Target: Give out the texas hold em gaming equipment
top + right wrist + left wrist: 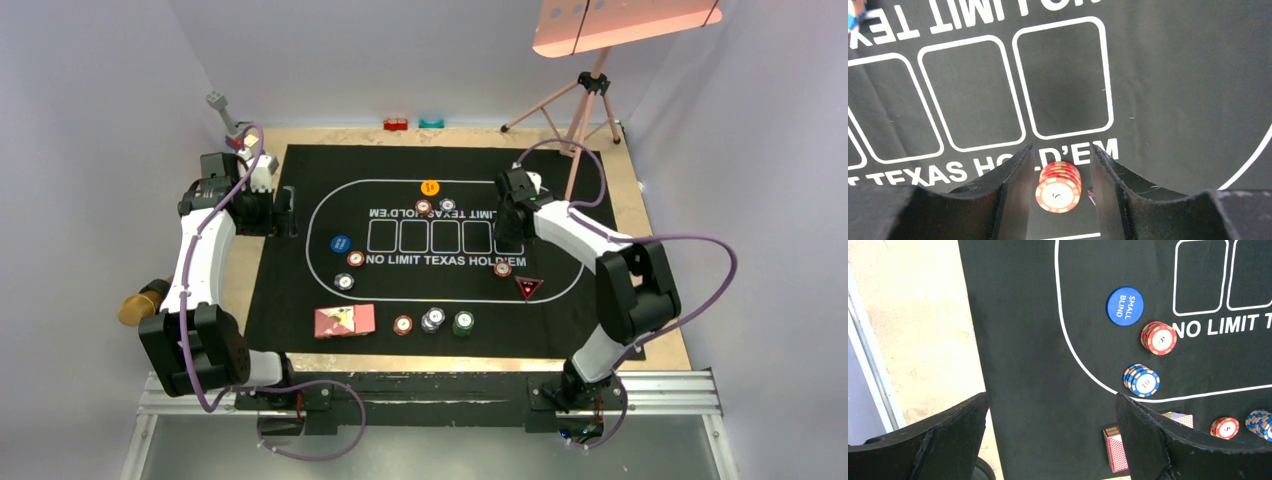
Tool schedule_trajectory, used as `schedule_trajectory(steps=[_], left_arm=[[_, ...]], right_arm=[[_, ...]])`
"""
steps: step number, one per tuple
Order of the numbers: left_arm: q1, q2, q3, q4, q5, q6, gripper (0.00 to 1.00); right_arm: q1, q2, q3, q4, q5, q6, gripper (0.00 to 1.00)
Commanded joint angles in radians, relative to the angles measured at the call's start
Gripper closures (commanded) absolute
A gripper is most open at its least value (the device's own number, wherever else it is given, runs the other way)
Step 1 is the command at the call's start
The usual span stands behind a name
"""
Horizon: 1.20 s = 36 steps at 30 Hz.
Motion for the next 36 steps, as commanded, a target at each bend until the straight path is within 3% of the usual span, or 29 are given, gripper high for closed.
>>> schedule_trajectory(steps=[1, 15, 25, 36], left_arm=[[0.009, -0.026, 0.004, 0.018, 0.008, 0.012, 0.0], [0.009, -0.026, 0.005, 0.018, 0.005, 0.013, 0.0], [0.008, -0.034, 0.008, 0.016, 0.005, 0.014, 0.0], [0.009, -0.037, 0.014, 0.012, 0.005, 0.016, 0.0]], right_arm=[[0.044, 0.052, 0.032, 0.035, -0.023, -0.027, 0.52], [0.085, 0.119, -0.051, 0.066, 0.004, -0.022, 0.59], [0.123, 0.116, -0.065, 0.0, 0.024, 0.019, 0.62], [0.21, 0.028, -0.164, -0.064, -0.011, 0.1, 0.62]])
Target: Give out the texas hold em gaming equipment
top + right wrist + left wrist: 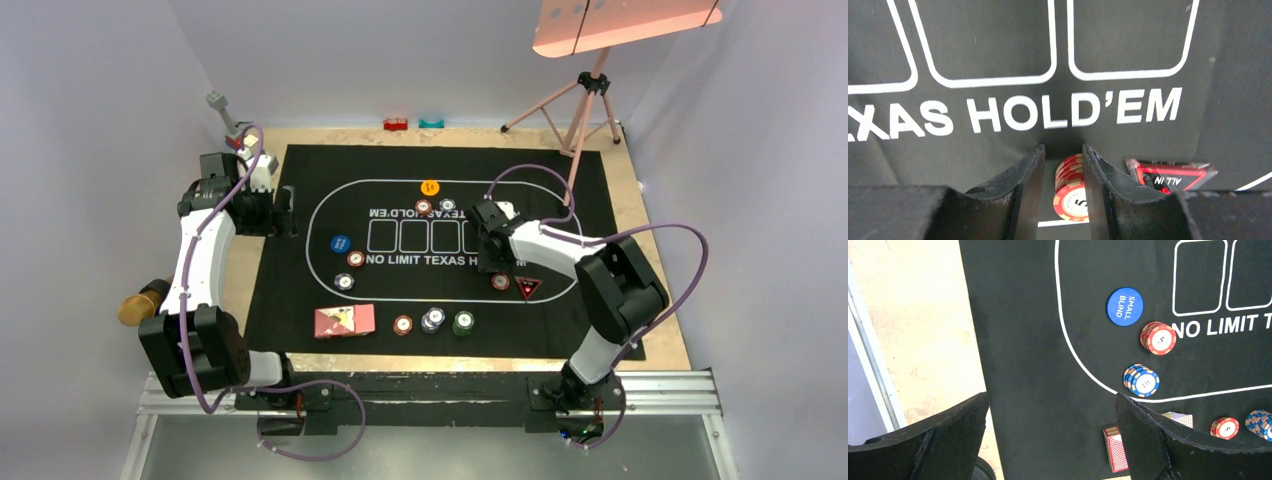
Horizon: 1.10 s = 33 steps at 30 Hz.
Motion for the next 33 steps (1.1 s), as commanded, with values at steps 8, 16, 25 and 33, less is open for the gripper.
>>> schedule_trajectory(steps=[8, 16, 25, 33], left_arm=[[0.008, -0.035, 0.012, 0.012, 0.007, 0.019, 0.0], [0.008, -0.031, 0.012, 0.012, 0.009, 0.014, 0.0], [0.009, -0.033, 0.007, 0.014, 0.003, 0.013, 0.0], [0.008, -0.029, 0.01, 0.016, 0.002, 0.009, 0.0]], right_arm=[[0.064, -0.107, -0.153, -0.097, -0.084, 0.096, 0.62], [0.069, -0.158, -0.045, -0.17, -0.026, 0.062, 0.58], [0.131, -0.233, 0.139, -0.126, -0.104, -0.084, 0.31], [0.306, -0.241, 0.082, 0.001, -0.352, -0.234, 0.11]])
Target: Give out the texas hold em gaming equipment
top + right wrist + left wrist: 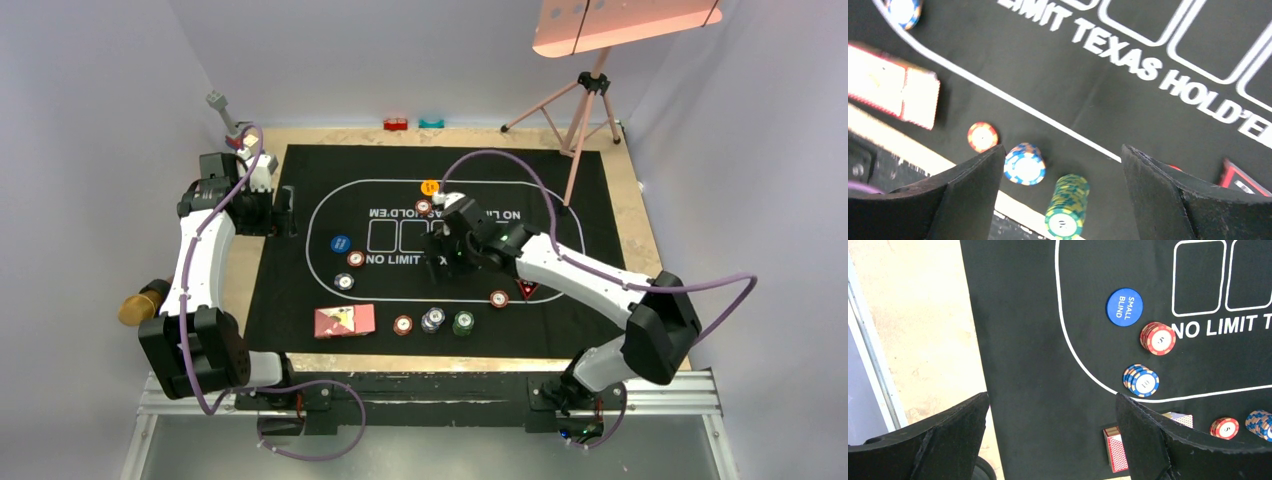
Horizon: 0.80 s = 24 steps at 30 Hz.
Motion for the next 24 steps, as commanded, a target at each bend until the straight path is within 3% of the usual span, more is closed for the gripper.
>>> schedule_trajectory(steps=[1, 9, 24], left_arm=[[0.008, -0.024, 0.011, 0.015, 0.001, 0.009, 0.0], [0.008, -0.031, 0.011, 0.012, -0.001, 0.006, 0.0], [0.008, -0.036, 0.006, 0.016, -0.001, 0.008, 0.0]], right_arm=[[0.095, 0.021, -0.028, 0.074, -0.153, -0.105, 0.1], [0.178, 0.105, -0.019, 0.07, -0.185, -0.151, 0.06], [0.206, 0.217, -0.046, 0.089, -0.171, -0.187, 0.04]])
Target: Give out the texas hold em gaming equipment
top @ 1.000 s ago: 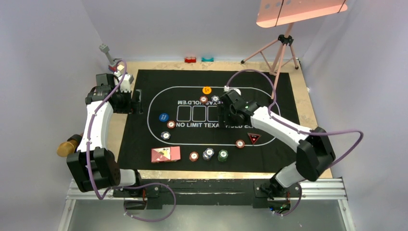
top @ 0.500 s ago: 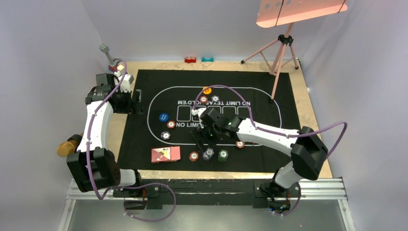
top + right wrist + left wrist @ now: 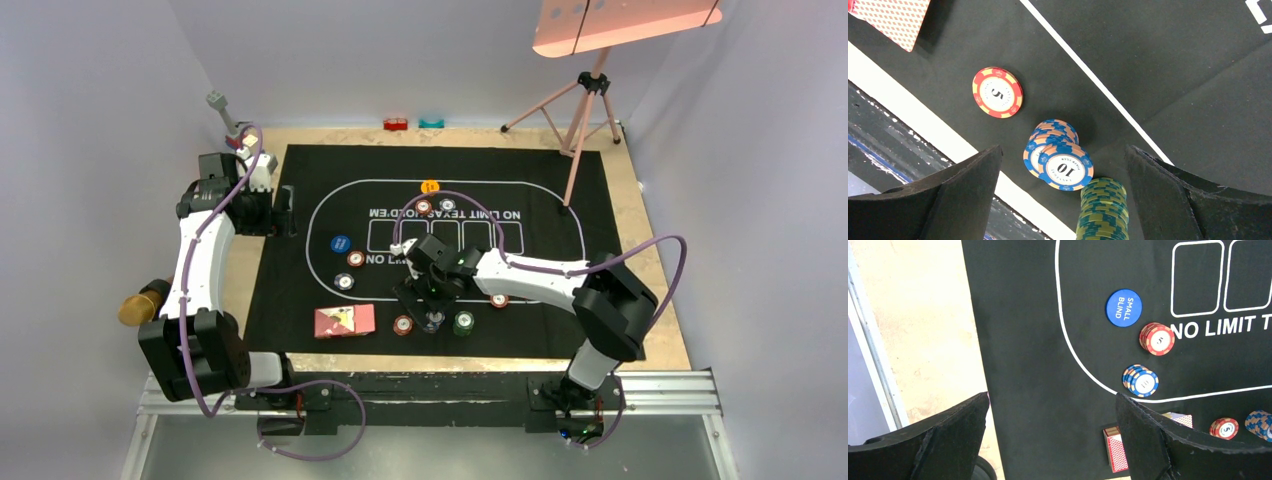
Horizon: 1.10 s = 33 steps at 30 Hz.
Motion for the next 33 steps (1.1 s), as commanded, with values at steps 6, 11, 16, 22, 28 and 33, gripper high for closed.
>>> schedule_trajectory(steps=[6, 11, 16, 22, 28, 33], left_arm=[[0.008, -0.026, 0.006, 0.017, -0.004, 0.01, 0.0], [0.009, -0.028, 0.006, 0.016, -0.004, 0.008, 0.0], [0.009, -0.026, 0.006, 0.017, -0.007, 0.01, 0.0], [0.007, -0.025, 0.006, 0.017, -0.006, 0.011, 0.0], [0.009, -0.029, 0.004, 0.017, -0.013, 0.016, 0.0], [0.008, -0.03, 0.005, 0.016, -0.011, 0.015, 0.0]], right_arm=[[0.023, 0.033, -0.035, 0.06, -0.037, -0.011, 0.12], [0.024, 0.05, -0.039, 0.056, -0.023, -0.007, 0.22], [0.026, 0.046, -0.04, 0.058, -0.014, -0.001, 0.34], [0.026, 0.024, -0.044, 0.055, -0.004, 0.01, 0.47], [0.026, 0.004, -0.042, 0.035, 0.016, 0.022, 0.67], [0.026, -0.029, -0.009, -0.005, 0.032, 0.025, 0.73]])
